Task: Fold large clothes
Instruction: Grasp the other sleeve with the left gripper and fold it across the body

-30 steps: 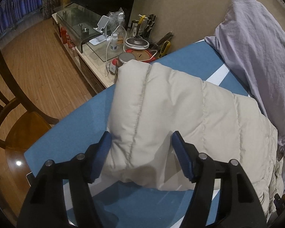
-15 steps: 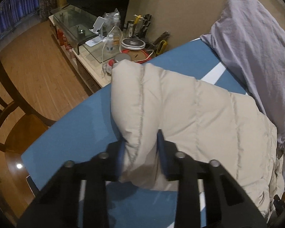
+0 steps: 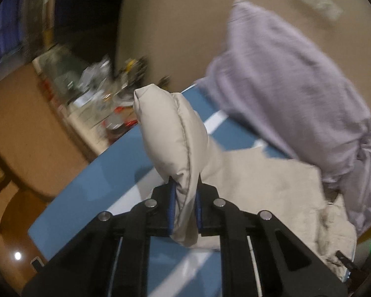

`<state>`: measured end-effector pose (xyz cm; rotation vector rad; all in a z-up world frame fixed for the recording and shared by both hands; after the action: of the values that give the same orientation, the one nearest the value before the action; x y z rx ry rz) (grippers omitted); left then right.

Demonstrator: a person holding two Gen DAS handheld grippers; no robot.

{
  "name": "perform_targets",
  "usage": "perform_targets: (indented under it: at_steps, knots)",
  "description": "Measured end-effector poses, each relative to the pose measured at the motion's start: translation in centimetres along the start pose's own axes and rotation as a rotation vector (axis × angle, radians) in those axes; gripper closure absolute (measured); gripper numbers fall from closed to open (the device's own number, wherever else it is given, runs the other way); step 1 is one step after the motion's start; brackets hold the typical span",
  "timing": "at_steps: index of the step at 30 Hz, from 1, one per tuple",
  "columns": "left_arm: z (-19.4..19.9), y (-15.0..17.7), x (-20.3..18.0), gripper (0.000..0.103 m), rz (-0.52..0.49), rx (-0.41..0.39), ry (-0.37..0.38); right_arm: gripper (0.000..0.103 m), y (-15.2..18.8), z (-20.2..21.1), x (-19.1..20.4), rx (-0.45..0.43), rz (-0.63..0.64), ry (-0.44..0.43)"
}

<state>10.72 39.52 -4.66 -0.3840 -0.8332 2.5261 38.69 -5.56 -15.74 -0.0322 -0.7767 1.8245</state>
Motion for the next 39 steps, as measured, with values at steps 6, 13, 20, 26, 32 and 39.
perform_targets:
  at_steps: [6, 13, 20, 26, 32, 39]
  knots:
    - [4.8, -1.6, -8.4, 0.090, -0.084, -0.056, 0.141, 0.036, 0.0, 1.2, -1.7, -0.021, -0.026, -0.005]
    - [9.4, -0.7, -18.3, 0.090, -0.179, -0.078, 0.302, 0.036, -0.1, 3.1, -4.1, -0.054, -0.049, -0.007]
    - [12.0, 2.2, -27.2, 0.090, -0.278, -0.059, 0.422, 0.036, -0.1, 4.4, -7.2, -0.074, -0.088, -0.003]
    - [11.4, 6.7, -33.2, 0.090, -0.363, 0.012, 0.464, 0.036, 0.1, 5.1, -9.4, -0.074, -0.107, 0.011]
    - [9.1, 12.1, -36.4, 0.090, -0.466, 0.081, 0.444, 0.036, 0.2, 5.3, -11.0, -0.072, -0.120, 0.016]
    - [5.8, 17.6, -38.2, 0.089, -0.531, 0.196, 0.396, 0.036, 0.4, 5.1, -11.7, -0.063, -0.124, 0.016]
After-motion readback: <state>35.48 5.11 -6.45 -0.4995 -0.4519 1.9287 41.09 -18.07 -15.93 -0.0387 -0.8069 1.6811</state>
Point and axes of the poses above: each gripper's, at about its wrist camera, not at the fingertips, and z roughly against the way its jaws point, x to its left, y to its underside, the point moved 10 cm from there along -z, roughly the way its jaws point, and after that the axes turned 12 degrees about -y, right-handed, at the moved point
